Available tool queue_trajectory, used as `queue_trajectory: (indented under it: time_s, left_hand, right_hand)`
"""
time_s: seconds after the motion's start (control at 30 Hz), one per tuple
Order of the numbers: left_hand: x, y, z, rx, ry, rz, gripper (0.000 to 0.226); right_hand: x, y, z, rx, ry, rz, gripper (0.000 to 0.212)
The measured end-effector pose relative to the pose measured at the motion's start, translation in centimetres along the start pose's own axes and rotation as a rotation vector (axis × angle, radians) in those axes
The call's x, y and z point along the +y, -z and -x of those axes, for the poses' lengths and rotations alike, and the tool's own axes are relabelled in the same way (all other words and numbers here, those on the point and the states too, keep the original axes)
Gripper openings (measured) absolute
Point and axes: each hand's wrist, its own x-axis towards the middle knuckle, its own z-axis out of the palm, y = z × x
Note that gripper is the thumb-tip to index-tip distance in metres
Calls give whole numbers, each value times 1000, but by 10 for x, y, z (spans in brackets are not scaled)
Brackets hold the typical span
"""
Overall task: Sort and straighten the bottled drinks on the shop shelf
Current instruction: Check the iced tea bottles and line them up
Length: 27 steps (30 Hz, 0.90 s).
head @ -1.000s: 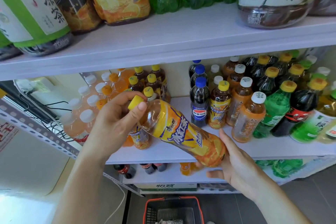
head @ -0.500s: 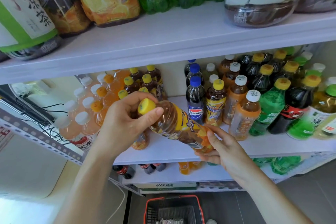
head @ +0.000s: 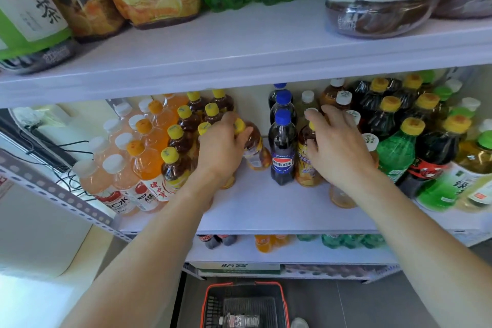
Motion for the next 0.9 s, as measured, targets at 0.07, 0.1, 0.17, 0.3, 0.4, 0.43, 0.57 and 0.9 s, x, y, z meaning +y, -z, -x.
queue_trajectory:
  time_s: [0.07, 0.1, 0.17, 0.3, 0.4, 0.43, 0.57, 0.9]
  left_hand:
    - [-3, -20, -15, -14, 20, -29, 31]
    - [-5, -29, -22, -23, 27, -40, 31]
    - [-9, -44, -35, -32, 39, -58, 31]
    - [-13, -66, -65, -67, 63, -63, 26]
    - [-10, -78, -86, -86, 84, -73, 24]
    - [-8, -80, -92, -93, 98, -76, 24]
    - [-4, -88, -114, -211, 183, -155, 25]
    - [-4, -85, -112, -342, 309, 26, 61]
  right_hand:
    - [1, -3, -11, -105, -14, 96, 57]
    - [1, -5, -15, -142, -10, 128, 54]
    - [2, -10, -18, -173, 0, 165, 47]
    - [9, -19, -20, -142, -34, 151, 59]
    - [14, -24, -23, -131, -47, 118, 70]
    - [15, -25, -24, -124, -46, 110, 72]
    - [15, -27, -28, -124, -39, 93, 66]
    - [15, -26, -25, -71, -60, -2, 58]
